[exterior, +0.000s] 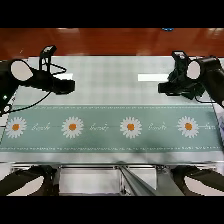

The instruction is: Fold the shirts.

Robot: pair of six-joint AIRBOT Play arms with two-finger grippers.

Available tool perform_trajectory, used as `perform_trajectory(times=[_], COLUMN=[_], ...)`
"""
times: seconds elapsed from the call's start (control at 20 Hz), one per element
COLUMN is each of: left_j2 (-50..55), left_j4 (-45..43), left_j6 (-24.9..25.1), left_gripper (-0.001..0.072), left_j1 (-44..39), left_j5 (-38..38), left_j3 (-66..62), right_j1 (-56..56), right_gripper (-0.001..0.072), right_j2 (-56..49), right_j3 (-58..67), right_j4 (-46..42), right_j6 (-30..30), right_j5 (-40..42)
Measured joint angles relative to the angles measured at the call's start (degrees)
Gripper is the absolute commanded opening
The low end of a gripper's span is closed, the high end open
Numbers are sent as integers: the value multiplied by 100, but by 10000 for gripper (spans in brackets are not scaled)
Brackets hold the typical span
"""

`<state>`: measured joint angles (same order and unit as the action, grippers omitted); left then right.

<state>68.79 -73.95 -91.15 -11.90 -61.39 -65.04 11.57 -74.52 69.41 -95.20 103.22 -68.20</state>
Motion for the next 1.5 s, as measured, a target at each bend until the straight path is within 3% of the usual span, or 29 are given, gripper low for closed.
perform_trajectory(times=[0.05, 0.1, 0.45, 0.95, 1.0, 1.05, 1.1, 1.15, 1.5], left_j2=[39, 87, -131, -761, -758, -758, -752, -734, -973], left_j4=[-7, -46, -643, -787, -787, -789, -789, -785, -968], left_j6=[2, -4, -186, -358, -358, -365, -374, -374, -339], left_gripper=[500, 510, 510, 509, 509, 509, 509, 509, 507], left_j1=[0, 2, 520, 774, 778, 778, 778, 778, 890], left_j5=[55, 157, 417, 1110, 1182, 1209, 1241, 1274, 1609], left_j3=[0, 0, 59, 811, 855, 887, 911, 929, 909], right_j1=[0, 0, -831, -2378, -2422, -2450, -2472, -2490, -2531], right_gripper=[353, 419, 418, 416, 403, 345, 215, 35, 21], right_j2=[-2, -2, -439, -2712, -2876, -3008, -3119, -3206, -2916], right_j3=[0, 0, 632, 2081, 2107, 2127, 2149, 2159, 2164], right_j4=[-39, -109, -1403, -870, -824, -800, -763, -726, -74], right_j6=[0, 0, 295, -87, -96, -98, -98, -96, -385], right_j5=[195, 422, 1932, 1834, 1810, 1790, 1788, 1762, 1156])
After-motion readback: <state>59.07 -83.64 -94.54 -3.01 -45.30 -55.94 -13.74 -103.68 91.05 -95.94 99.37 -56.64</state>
